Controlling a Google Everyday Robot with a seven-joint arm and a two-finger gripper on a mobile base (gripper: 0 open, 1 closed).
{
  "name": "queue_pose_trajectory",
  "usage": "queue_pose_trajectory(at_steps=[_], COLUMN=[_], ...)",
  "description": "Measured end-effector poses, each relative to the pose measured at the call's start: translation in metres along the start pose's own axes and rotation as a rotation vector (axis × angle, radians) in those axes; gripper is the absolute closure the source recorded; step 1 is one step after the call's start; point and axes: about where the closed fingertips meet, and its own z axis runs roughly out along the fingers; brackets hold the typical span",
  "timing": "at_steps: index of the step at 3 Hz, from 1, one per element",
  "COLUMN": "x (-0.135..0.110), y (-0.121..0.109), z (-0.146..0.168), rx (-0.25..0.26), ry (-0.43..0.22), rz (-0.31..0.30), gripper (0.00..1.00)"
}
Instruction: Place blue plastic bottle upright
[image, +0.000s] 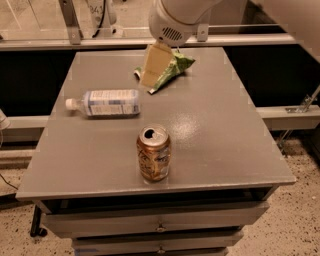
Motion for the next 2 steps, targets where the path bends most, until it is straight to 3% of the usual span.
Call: queue_pose_trajectory(at_steps=[1,2], x=[-0.017,-0.028], y=[-0.004,0.010], z=[0.050,0.089], rx=[-0.078,-0.169], ry=[0.022,0.079], rz=[0.027,0.051], gripper=[0.00,0.00])
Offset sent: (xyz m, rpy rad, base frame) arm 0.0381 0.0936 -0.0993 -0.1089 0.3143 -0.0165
